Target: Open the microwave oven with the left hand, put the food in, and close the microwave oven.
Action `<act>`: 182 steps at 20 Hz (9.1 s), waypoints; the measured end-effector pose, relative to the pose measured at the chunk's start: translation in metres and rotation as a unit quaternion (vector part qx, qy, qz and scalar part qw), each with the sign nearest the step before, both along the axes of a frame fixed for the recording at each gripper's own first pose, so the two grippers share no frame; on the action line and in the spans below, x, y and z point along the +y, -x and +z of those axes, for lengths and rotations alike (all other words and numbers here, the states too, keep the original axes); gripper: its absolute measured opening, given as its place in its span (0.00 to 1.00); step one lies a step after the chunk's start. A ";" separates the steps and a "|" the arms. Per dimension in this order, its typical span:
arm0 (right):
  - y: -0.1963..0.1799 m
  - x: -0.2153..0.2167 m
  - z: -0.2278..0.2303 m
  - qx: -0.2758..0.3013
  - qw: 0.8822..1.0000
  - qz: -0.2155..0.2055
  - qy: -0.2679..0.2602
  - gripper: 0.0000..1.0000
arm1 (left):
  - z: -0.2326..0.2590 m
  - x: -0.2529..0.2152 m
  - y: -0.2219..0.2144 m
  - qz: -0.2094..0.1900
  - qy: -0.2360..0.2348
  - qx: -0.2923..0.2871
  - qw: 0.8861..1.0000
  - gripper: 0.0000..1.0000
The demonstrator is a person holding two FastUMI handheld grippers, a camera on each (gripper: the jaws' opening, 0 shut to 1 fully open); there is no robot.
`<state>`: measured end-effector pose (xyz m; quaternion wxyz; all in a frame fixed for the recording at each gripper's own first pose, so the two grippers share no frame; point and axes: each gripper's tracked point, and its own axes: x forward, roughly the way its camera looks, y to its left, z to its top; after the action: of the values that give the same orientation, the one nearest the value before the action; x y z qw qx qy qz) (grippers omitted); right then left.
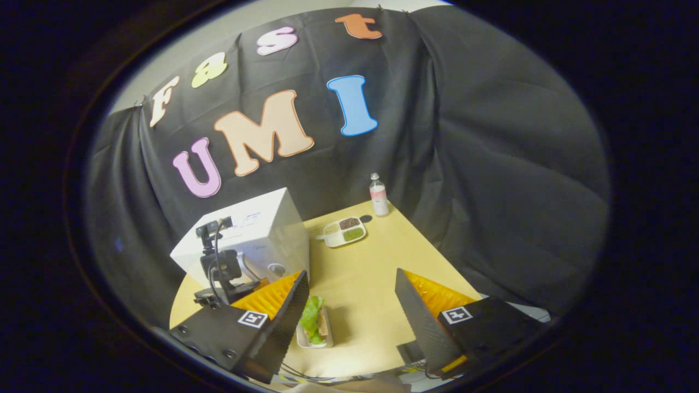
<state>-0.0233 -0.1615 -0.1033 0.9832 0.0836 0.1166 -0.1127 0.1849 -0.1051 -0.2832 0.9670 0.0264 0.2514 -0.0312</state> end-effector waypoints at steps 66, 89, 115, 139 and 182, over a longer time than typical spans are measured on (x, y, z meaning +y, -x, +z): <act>-0.072 0.078 -0.162 0.228 0.945 0.224 0.065 0.93 | 0.209 0.384 0.384 0.450 -0.071 -0.238 0.858 0.95; -0.079 0.099 -0.209 0.306 0.939 0.157 -0.019 0.42 | 0.248 0.303 0.317 0.368 -0.018 -0.281 0.886 0.91; -0.124 0.366 -0.146 0.113 0.922 0.161 -0.332 0.42 | 0.193 0.414 0.250 0.201 0.038 -0.187 0.961 0.95; -0.328 0.365 -0.182 -0.029 0.956 0.045 -0.288 0.41 | 0.140 0.442 0.261 0.245 0.098 -0.119 0.957 0.95; -0.016 0.261 -0.093 -0.021 0.999 -0.043 0.001 0.99 | 0.106 0.384 0.210 0.082 0.047 -0.040 0.995 0.00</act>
<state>-0.0077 0.0991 -0.1962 0.9798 0.0901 0.0920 -0.1528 -0.0251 0.2791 -0.1774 0.9758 -0.0384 0.2119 0.0380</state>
